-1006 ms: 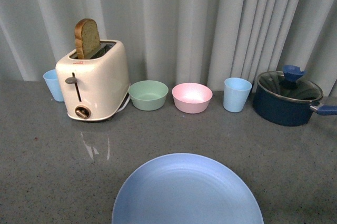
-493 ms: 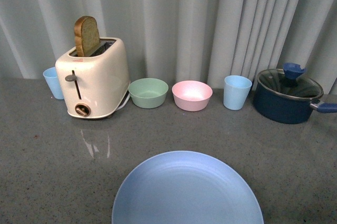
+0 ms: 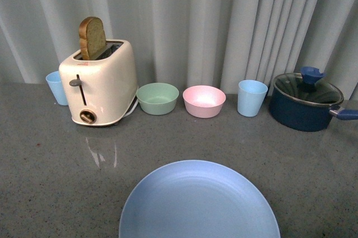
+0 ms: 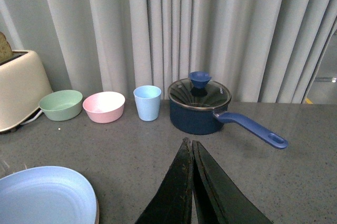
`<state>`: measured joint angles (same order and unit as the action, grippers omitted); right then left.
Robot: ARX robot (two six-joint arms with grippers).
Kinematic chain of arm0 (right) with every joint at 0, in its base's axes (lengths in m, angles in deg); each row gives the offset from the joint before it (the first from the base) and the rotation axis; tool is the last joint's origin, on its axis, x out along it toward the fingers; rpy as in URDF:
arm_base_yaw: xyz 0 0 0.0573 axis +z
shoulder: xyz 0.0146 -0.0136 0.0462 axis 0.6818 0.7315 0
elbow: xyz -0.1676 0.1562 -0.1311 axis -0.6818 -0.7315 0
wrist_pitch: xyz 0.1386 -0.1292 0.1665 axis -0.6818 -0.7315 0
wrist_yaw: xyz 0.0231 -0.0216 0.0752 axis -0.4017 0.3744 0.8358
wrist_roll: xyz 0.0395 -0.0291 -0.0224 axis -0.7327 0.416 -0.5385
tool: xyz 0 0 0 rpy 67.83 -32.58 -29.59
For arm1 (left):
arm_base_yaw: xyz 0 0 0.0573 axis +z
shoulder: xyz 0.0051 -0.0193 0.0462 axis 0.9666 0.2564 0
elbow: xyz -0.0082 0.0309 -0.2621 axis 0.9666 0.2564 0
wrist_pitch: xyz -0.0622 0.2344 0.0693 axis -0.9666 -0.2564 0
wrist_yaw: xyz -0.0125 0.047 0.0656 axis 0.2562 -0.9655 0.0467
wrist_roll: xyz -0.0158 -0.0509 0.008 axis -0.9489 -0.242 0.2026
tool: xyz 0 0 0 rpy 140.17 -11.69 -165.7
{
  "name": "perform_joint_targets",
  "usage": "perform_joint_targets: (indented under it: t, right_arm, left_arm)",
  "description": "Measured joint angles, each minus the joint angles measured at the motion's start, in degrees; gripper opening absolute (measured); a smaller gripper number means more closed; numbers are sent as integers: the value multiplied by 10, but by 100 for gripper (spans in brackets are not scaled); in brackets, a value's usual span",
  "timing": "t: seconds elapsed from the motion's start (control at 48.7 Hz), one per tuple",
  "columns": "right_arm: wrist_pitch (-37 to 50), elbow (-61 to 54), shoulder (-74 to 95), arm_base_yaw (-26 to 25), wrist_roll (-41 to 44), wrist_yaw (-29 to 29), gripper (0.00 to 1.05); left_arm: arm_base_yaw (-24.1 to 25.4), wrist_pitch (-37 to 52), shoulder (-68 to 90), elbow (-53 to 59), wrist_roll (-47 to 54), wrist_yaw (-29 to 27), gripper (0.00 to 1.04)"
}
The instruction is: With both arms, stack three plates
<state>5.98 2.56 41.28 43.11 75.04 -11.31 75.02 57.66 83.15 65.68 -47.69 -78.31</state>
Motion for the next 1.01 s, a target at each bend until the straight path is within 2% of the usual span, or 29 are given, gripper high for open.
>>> perform_joint_targets:
  t: [0.103,0.185,0.369,0.41,0.677,0.842,0.883,1.006]
  right_arm:
    - [-17,0,-16,0,0,0,3]
    - [-112,0,-93,0,0,1,3]
    - [-117,0,-112,0,0,1,3]
    - [-117,0,-112,0,1,1,9]
    - [-117,0,-113,0,1,1,69]
    - [-117,0,-113,0,1,1,96]
    - [-117,0,-113,0,1,1,99]
    - [-117,0,-113,0,1,1,97]
  left_arm:
    - [0,0,0,0,0,0,98]
    - [0,0,0,0,0,0,98]
    - [0,0,0,0,0,0,98]
    - [0,0,0,0,0,0,98]
    - [0,0,0,0,0,0,98]
    - [0,0,0,0,0,0,98]
    - [0,0,0,0,0,0,98]
    - [0,0,0,0,0,0,98]
